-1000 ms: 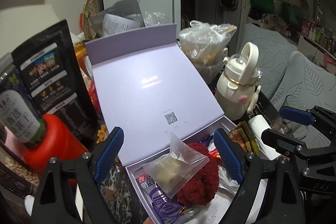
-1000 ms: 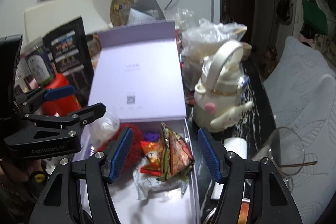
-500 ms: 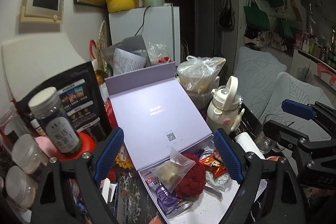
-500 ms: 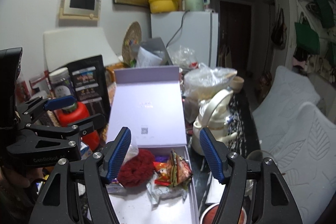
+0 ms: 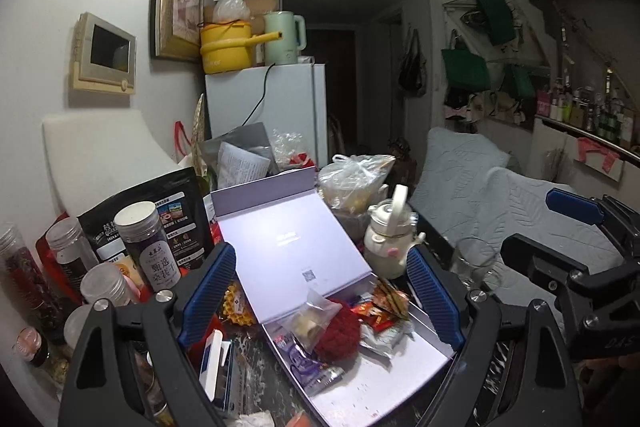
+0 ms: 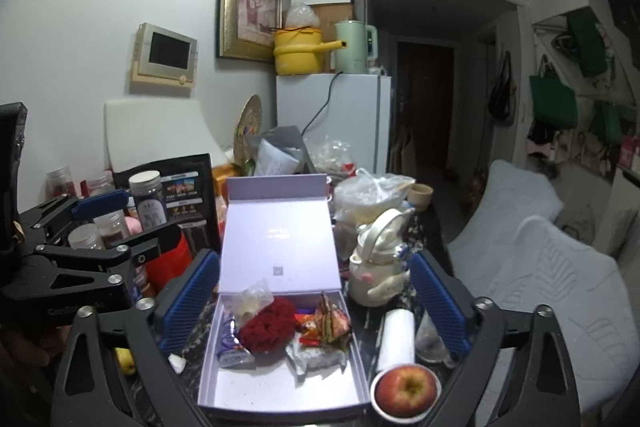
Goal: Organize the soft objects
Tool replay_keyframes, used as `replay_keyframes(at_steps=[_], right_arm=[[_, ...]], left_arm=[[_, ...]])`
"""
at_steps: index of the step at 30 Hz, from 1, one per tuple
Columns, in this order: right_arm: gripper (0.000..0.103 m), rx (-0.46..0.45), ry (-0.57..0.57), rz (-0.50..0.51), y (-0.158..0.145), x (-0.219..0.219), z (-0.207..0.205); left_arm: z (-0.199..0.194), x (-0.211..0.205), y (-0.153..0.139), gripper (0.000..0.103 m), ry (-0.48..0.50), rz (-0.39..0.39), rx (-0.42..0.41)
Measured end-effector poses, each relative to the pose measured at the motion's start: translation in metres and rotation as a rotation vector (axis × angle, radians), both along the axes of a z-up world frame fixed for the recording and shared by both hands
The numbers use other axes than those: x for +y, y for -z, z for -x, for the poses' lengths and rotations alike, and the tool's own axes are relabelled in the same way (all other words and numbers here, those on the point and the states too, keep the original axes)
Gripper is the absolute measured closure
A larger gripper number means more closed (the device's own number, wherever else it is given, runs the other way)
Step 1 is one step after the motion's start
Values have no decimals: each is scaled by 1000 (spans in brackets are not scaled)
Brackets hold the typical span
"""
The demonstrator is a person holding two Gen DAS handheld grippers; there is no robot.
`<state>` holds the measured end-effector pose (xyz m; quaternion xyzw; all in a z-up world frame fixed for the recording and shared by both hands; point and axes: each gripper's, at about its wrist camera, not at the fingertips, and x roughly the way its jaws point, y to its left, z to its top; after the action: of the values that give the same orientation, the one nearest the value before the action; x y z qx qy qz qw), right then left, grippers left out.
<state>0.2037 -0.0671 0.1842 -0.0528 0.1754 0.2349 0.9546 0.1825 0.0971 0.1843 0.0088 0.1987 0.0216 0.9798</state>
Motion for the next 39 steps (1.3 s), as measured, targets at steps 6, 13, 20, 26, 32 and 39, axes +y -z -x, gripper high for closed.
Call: replay_keyframes(at_steps=[6, 13, 20, 26, 32, 39], right_arm=[[1, -33, 35, 4, -4, -9, 39], [1, -36, 66, 19, 5, -16, 78], [1, -13, 109, 29, 31, -23, 113], [1, 23, 121, 59, 60, -24, 133], [1, 41, 97, 68, 77, -24, 147], [1, 74, 75, 66, 89, -26, 150]], left_arm=[[35, -3, -4, 0, -10, 1, -25], [72, -2, 7, 0, -25, 17, -5], [108, -12, 36, 0, -39, -9, 6], [130, -17, 61, 0, -43, -8, 33], [143, -21, 81, 0, -44, 17, 56], [147, -24, 96, 0, -48, 40, 83]])
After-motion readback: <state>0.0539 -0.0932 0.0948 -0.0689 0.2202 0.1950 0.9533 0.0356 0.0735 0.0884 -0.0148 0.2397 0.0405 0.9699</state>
